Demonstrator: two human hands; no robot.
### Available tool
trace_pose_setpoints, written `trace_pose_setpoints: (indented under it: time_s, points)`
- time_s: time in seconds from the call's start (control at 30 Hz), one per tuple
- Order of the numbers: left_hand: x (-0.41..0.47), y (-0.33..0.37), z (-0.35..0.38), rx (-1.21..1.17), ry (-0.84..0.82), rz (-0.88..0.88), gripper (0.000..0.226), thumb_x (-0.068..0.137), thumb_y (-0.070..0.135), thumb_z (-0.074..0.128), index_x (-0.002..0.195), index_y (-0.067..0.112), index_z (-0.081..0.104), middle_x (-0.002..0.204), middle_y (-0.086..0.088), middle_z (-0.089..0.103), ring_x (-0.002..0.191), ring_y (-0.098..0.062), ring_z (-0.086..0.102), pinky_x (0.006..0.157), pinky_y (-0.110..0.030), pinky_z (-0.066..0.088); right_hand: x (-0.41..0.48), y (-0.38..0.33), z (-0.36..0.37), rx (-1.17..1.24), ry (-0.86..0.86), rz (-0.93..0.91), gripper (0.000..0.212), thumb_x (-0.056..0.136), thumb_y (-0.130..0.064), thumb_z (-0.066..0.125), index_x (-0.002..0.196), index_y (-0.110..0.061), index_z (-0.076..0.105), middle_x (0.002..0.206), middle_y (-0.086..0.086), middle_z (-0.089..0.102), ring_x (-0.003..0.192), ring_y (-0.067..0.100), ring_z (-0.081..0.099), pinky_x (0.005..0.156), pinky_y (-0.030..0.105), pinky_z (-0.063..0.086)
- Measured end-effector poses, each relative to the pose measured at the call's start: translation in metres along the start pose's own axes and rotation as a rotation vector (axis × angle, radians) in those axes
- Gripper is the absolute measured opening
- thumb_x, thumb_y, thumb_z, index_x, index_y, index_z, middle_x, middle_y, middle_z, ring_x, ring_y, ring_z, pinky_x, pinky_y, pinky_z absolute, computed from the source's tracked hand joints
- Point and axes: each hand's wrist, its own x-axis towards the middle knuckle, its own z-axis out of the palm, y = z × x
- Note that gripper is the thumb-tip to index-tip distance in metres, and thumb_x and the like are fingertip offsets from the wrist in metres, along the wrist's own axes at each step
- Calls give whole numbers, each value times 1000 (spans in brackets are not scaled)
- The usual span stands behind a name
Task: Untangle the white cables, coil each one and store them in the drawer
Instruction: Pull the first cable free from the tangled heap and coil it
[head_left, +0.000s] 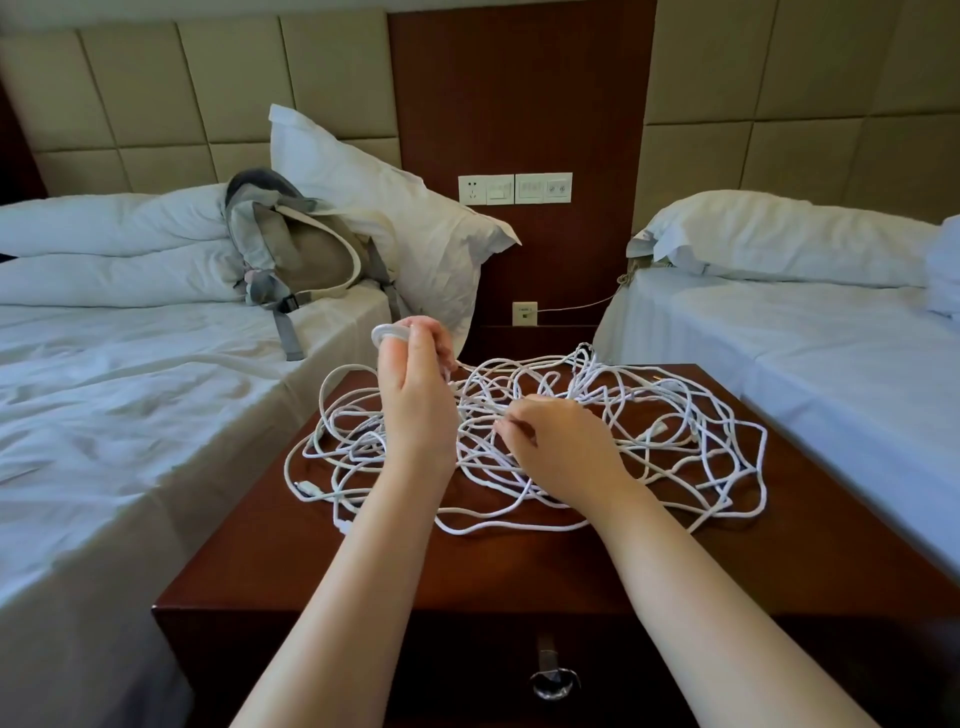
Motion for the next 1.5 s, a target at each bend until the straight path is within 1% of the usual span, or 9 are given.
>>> trace_pose_setpoints:
  time_s: [0.1, 0.33, 0.53, 0.63, 0.77, 0.87, 1.03, 1.2, 1.5]
  points:
    - [-3, 0, 4, 163, 44, 111, 17, 87, 23, 36, 75, 18, 48, 72, -1, 46, 63, -9, 40, 60, -18, 35, 2, 0, 3, -41, 72, 19, 34, 95, -22, 45, 62, -18, 40, 57, -7, 40, 56, 12, 44, 53, 25, 36]
    - [3, 5, -5, 295, 192, 347, 19, 94, 12, 31, 80, 17, 43, 72, 3, 44, 59, 4, 44, 61, -11, 36, 2, 20, -7, -41, 142, 188, 25, 95, -23, 45, 71, -17, 50, 65, -6, 53, 58, 14, 46, 50, 26, 30]
    - [3, -5, -17, 698, 169, 259, 21, 99, 7, 33, 84, 5, 48, 79, -8, 51, 66, -5, 44, 59, -7, 34, 0, 22, -5, -37, 138, 185, 24, 97, -27, 45, 77, -21, 56, 81, -8, 59, 71, 13, 51, 55, 25, 37]
    - [1, -5, -19, 947, 118, 259, 23, 99, 9, 35, 83, 2, 49, 69, -3, 48, 59, -7, 40, 52, -17, 29, -1, 20, -7, -24, 189, 138, 24, 98, -29, 46, 85, -16, 61, 76, -9, 53, 70, 12, 48, 54, 26, 35]
    - [0, -2, -19, 1279, -13, 155, 19, 97, 5, 38, 100, -8, 52, 91, -24, 60, 76, -33, 56, 60, -31, 38, -3, 19, -5, 28, 287, 81, 25, 98, -31, 46, 89, -16, 64, 79, -12, 49, 68, 9, 45, 50, 23, 30]
    - [-1, -2, -18, 1375, -136, 131, 15, 97, 5, 37, 95, -1, 50, 83, -13, 58, 66, -22, 48, 56, -28, 32, -1, 19, -3, 89, 385, 7, 31, 98, -33, 41, 95, -14, 66, 84, -8, 55, 68, 8, 49, 52, 16, 33]
    - [-2, -5, -17, 1130, -398, -34, 25, 99, 15, 37, 75, 10, 45, 70, -1, 47, 61, -12, 42, 59, -30, 34, 4, 16, -4, 344, 497, -13, 38, 94, -35, 31, 95, -12, 62, 77, -7, 56, 62, 7, 56, 57, 13, 41]
    - [-11, 5, -10, 771, -658, -350, 47, 100, 32, 34, 64, 9, 52, 37, 8, 37, 38, -7, 32, 46, -21, 30, 5, 17, -6, 432, 530, 47, 29, 95, -23, 35, 97, -12, 62, 79, -1, 62, 67, 9, 60, 58, 14, 42]
    - [-22, 19, 4, 430, -1018, -503, 42, 96, 23, 38, 57, 8, 46, 42, -4, 28, 41, -16, 25, 46, -23, 29, 4, 17, -7, 443, 390, 120, 30, 92, -27, 30, 87, -17, 57, 78, -8, 54, 69, 3, 48, 60, 20, 36]
